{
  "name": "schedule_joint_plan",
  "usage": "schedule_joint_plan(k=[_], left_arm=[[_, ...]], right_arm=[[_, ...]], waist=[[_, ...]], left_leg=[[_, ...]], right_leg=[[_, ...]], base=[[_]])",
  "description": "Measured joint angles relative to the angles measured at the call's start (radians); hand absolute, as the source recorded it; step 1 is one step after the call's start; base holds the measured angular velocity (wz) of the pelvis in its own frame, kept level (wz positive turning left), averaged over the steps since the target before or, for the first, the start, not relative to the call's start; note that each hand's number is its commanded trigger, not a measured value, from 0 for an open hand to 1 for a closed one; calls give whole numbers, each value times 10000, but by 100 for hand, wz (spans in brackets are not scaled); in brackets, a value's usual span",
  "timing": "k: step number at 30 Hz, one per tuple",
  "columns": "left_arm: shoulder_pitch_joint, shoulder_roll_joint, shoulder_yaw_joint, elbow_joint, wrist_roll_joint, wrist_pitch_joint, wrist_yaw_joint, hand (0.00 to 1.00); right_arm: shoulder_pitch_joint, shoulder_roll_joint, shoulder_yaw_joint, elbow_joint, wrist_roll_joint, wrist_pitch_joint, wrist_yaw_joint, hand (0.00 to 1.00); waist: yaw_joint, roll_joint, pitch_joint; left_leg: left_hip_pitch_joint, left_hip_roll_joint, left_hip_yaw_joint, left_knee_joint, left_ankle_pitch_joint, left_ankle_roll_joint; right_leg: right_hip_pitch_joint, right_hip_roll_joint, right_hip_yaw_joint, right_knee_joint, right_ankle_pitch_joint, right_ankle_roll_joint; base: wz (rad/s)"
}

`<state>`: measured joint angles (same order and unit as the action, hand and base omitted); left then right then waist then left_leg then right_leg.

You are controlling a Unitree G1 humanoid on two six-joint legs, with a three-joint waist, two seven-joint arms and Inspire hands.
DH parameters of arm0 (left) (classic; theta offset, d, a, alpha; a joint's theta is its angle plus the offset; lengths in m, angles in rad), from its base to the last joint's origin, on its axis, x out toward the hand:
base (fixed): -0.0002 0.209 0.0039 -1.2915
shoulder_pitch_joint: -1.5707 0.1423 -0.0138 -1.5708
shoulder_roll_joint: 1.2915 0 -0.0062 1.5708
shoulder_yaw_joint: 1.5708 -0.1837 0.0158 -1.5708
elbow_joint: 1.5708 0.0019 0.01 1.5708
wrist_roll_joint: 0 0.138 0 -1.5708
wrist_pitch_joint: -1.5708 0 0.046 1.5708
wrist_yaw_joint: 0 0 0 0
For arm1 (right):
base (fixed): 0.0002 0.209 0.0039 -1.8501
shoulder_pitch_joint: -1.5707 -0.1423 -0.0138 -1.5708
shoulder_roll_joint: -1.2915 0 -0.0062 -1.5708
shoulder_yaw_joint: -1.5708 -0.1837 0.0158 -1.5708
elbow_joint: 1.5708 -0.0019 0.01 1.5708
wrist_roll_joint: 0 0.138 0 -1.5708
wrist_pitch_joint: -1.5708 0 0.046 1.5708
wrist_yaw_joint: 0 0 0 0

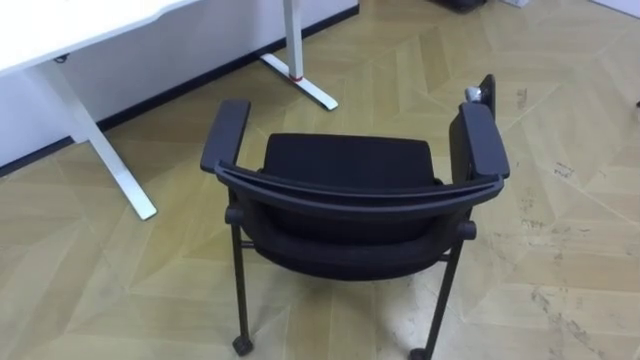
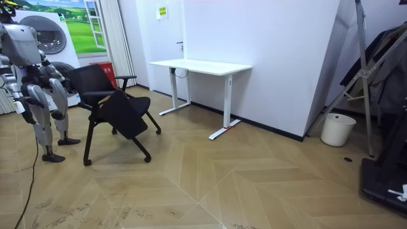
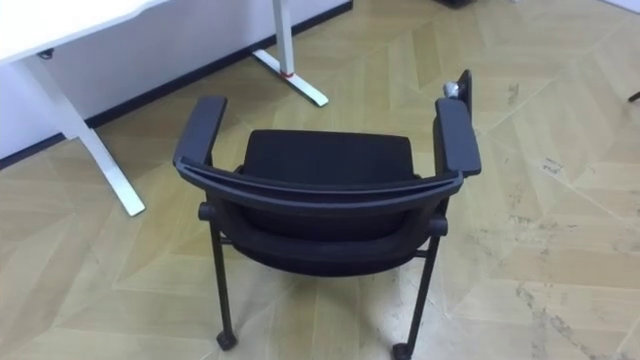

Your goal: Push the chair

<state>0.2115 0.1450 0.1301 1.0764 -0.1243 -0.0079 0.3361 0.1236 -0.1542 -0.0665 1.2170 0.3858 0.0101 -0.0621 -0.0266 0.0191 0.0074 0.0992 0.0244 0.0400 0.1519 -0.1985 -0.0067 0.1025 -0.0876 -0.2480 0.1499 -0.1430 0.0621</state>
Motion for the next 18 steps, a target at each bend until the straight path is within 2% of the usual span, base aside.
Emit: schedule_joint_plan(k=[4,6,9,10,11,12,15,16,17,18], left_arm=[[-410,177,882,-385,1610,0,742,0],[-493,380,1241,-1301,2352,14,1183,0],[-788,722,1229,-1856,3567,31,1626,0],[-864,778,1230,-1936,3811,41,1658,0],[-998,834,1231,-2099,4334,70,1736,0],[-1066,843,1238,-2387,4805,130,1770,0],[-1227,844,1228,-3139,5608,139,1782,0],[-1266,843,1213,-3231,5737,143,1782,0],[-1329,841,1181,-3450,6122,164,1775,0],[-1327,843,1057,-3981,6469,253,1776,0]], right_arm=[[-30,-50,-442,133,-79,15,95,0],[24,-122,-594,147,-201,54,111,0],[68,-188,-741,165,-380,100,199,0],[69,-193,-747,165,-374,128,230,0],[79,-211,-764,189,-384,148,281,0],[96,-241,-796,188,-413,152,328,0],[112,-369,-918,185,-424,145,510,0],[123,-410,-919,191,-423,139,556,0],[152,-468,-918,195,-383,126,621,0],[148,-492,-899,193,-369,125,644,0]], waist=[[11,88,-10],[3,162,-18],[-80,335,-30],[-97,360,-33],[-157,473,-33],[-198,528,-67],[-256,744,-56],[-278,758,-58],[-297,820,-92],[-324,834,-90]], left_leg=[[17,2,5,-16,-4,-2],[31,2,8,0,-3,-1],[40,1,28,-16,-3,-1],[29,2,21,-19,-3,-1],[16,0,10,-22,-3,-2],[19,-1,14,-11,-3,-1],[17,-1,28,-10,-2,0],[17,0,31,-16,-2,0],[19,1,46,-19,-2,-1],[2,4,78,-20,-2,-1]], right_leg=[[17,1,30,21,3,-3],[29,4,61,20,8,-11],[25,4,59,21,9,-11],[24,6,51,21,9,-11],[12,6,55,20,9,-11],[6,6,109,21,9,-12],[-15,9,140,11,9,-11],[-24,10,138,6,9,-12],[-42,18,187,7,8,-11],[-82,21,210,7,8,-12]], base=[[0],[0],[0],[0],[0],[0],[0],[0],[-6],[-6]])
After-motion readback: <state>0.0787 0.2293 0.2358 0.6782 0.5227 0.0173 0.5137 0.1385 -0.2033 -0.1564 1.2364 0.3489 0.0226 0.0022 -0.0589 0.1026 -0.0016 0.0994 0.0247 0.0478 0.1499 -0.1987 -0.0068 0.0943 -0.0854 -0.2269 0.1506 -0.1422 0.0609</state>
